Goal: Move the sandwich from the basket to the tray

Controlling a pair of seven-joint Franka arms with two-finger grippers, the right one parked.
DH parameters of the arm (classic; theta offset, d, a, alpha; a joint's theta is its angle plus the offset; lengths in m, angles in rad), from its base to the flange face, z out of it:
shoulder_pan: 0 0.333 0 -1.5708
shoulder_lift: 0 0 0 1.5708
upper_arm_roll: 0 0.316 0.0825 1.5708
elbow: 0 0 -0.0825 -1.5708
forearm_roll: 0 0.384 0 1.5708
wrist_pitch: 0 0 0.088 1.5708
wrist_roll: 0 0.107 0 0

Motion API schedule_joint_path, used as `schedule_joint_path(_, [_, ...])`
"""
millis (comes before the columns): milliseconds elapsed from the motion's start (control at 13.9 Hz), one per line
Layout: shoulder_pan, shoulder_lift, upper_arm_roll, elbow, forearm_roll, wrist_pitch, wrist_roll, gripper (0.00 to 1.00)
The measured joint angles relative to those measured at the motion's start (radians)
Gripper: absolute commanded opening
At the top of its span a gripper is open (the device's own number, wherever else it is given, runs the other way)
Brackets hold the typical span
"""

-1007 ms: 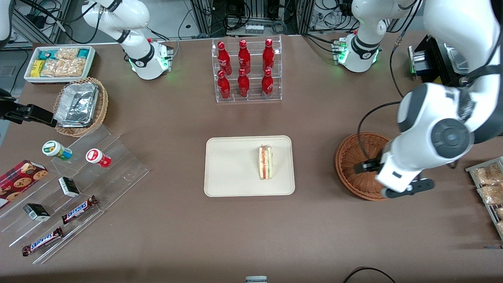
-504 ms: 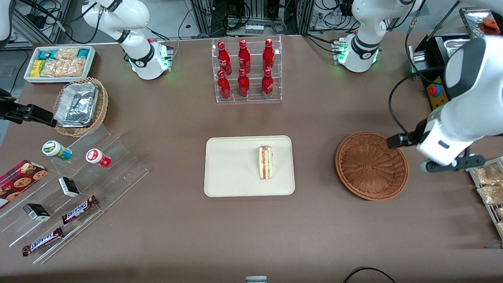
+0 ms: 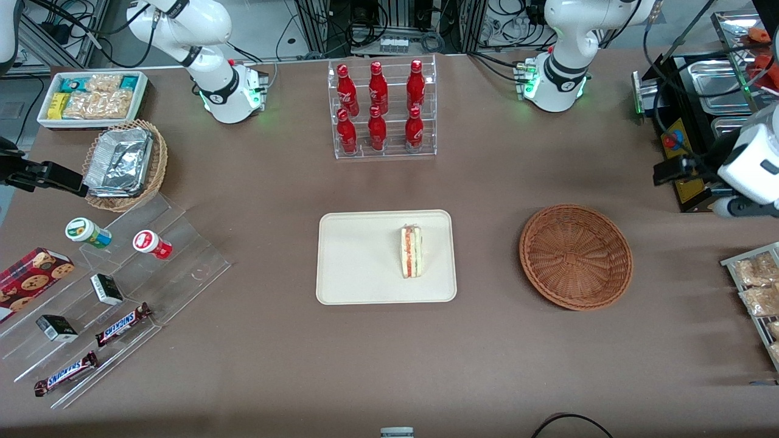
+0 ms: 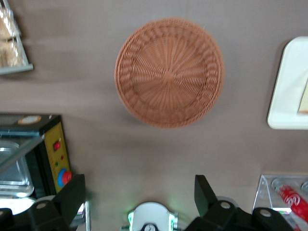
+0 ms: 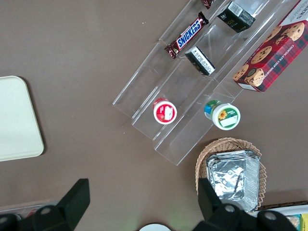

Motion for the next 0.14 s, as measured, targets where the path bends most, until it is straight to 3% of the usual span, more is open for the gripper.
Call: schedule_joint_path(144, [-0.026,-0.029,0.026,-0.048,0.0,-0.009,0.0,1.0])
